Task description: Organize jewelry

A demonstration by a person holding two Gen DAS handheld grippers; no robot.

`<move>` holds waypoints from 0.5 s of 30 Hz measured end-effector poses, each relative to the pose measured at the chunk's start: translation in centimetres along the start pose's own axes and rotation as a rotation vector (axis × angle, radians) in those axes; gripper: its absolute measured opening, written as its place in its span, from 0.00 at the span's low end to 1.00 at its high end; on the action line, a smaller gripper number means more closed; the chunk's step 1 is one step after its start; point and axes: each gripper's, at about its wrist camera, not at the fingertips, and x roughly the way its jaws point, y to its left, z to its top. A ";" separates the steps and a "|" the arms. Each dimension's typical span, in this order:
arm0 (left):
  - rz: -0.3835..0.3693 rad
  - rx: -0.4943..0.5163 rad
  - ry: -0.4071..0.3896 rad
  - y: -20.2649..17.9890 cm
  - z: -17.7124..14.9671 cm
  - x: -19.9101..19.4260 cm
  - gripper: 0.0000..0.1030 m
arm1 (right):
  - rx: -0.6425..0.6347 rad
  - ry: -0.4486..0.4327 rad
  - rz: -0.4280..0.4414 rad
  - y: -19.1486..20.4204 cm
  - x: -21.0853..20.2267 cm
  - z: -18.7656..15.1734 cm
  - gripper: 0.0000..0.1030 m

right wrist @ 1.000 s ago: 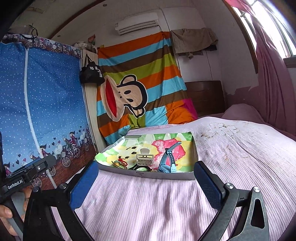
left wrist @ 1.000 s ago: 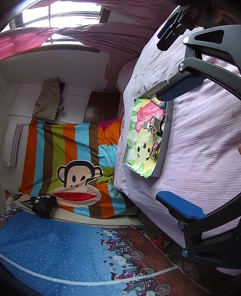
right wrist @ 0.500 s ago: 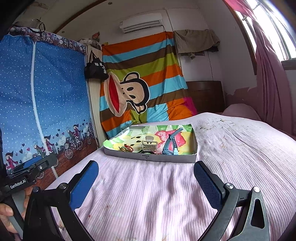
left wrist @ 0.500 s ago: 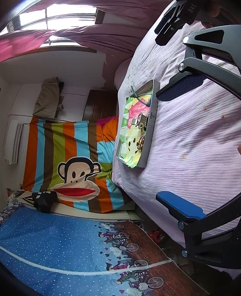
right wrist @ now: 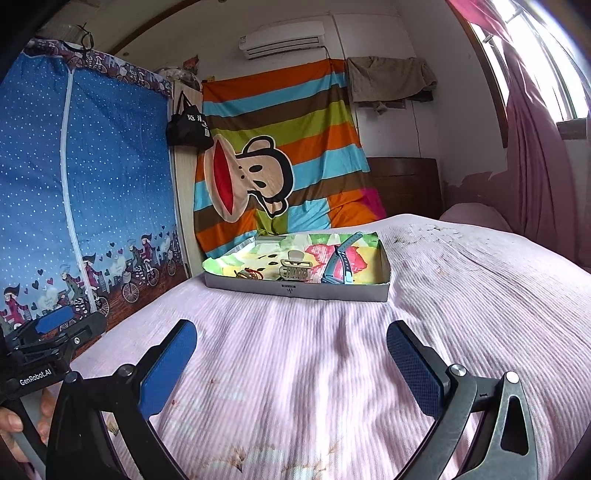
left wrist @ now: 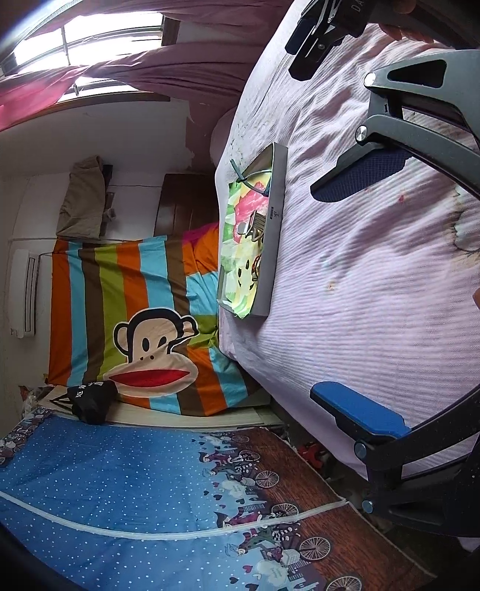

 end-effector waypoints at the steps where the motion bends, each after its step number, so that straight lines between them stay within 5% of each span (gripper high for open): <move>1: 0.004 0.005 -0.001 0.0 -0.2 0.1 0.93 | 0.001 0.000 -0.003 0.0 0.1 -0.1 1.00; 15: 0.006 0.012 0.025 0.4 -1.8 1.8 0.93 | -0.003 0.037 -0.006 0.2 1.2 -1.2 1.00</move>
